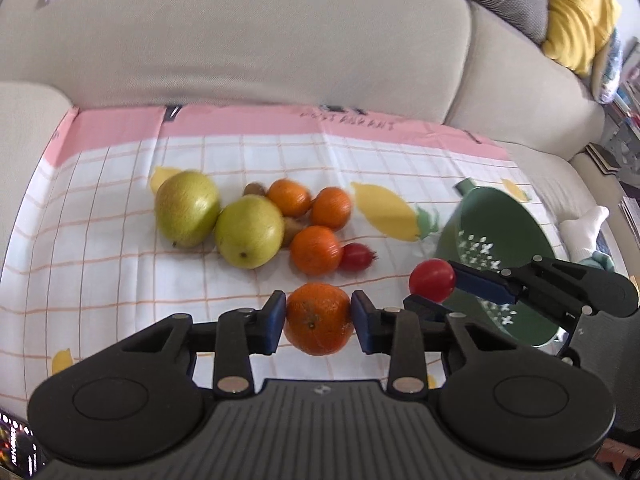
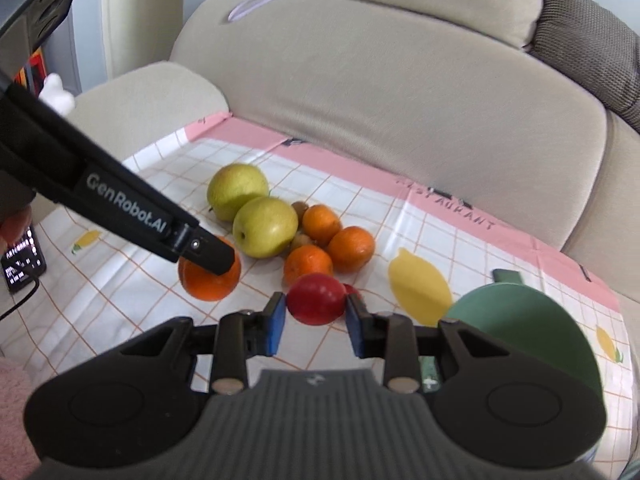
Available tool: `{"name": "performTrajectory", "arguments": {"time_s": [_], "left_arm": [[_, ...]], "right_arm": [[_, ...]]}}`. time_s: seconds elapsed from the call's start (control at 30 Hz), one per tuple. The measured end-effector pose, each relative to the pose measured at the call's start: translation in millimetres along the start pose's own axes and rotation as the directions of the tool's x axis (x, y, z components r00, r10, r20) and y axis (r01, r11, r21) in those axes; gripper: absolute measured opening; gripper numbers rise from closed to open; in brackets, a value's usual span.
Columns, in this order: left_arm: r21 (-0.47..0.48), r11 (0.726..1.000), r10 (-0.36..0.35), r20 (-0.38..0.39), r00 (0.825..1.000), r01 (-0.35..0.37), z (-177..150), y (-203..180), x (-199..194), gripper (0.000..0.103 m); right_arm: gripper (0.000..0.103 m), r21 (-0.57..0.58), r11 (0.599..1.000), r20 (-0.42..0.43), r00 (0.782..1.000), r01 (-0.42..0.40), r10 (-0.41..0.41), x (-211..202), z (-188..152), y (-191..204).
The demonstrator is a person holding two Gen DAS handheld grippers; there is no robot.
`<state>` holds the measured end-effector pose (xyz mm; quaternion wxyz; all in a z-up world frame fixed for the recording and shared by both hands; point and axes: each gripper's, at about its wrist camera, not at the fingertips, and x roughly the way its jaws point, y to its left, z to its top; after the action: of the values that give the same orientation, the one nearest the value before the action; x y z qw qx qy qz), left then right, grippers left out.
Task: Organize fruits
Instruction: 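Carry the mandarin and red tomato over the green colander with both tools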
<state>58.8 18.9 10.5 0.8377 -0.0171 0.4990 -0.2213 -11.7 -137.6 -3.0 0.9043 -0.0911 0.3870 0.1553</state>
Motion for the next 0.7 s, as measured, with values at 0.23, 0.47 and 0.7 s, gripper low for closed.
{"name": "performTrajectory", "arguments": {"time_s": [0.23,0.47,0.7], "left_arm": [[0.081,0.997,0.009,-0.035,0.999,-0.006,4.0,-22.9,19.6,0.039],[0.052,0.998,0.042,-0.144,0.989,-0.034,-28.4,-6.8,70.7,0.038],[0.049,0.999,0.033,-0.183,0.983,-0.025,-28.2,-5.4,76.4,0.050]], "right_arm": [[0.029,0.073,0.997,0.006,0.999,0.041,-0.042,-21.5,-7.4,-23.9],[0.029,0.132,0.990,-0.011,0.999,0.044,-0.043,-27.7,-22.2,-35.7],[0.029,0.213,0.976,-0.019,0.999,0.037,-0.034,-29.2,-26.8,-54.4]]}}
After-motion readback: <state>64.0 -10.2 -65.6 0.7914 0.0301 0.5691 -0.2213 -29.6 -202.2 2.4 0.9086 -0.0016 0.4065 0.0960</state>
